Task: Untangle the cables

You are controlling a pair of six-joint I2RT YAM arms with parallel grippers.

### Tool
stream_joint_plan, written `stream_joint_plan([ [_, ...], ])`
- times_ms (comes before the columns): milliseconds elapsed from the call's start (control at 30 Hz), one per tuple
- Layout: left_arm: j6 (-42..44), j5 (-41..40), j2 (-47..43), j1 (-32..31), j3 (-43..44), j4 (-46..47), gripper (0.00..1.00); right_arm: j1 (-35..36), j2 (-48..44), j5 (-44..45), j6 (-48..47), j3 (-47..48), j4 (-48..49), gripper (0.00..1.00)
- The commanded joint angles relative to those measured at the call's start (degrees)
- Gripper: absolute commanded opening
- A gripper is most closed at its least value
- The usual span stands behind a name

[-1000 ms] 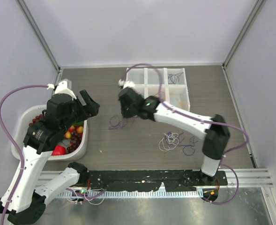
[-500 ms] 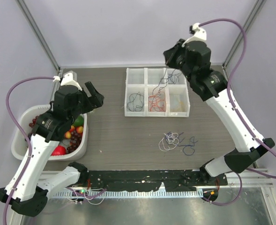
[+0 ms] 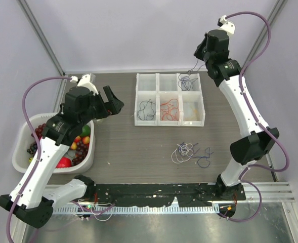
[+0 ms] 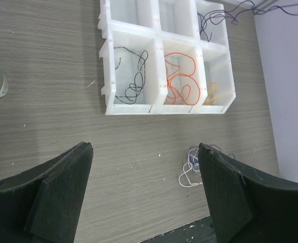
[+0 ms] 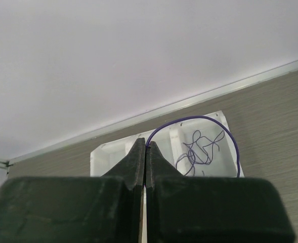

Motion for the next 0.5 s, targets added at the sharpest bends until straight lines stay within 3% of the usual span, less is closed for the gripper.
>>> stream_joint_plan([
  [0, 3.26, 3.66, 0.54, 0.2, 1.99, 2.49, 0.89, -2.24, 2.5, 1.41, -1.76, 5.32, 3.28, 0.01],
  [233, 6.16, 3.04, 1.33, 0.2, 3.13, 1.43, 0.89, -4.44, 8.47, 2.38, -4.57, 7.26, 3.28, 0.01],
  [467, 7.83, 3.04, 2.12, 0.2, 3.31, 0.47, 0.9, -4.44, 13.82, 0.63, -4.84, 2.7, 5.56, 0.01],
])
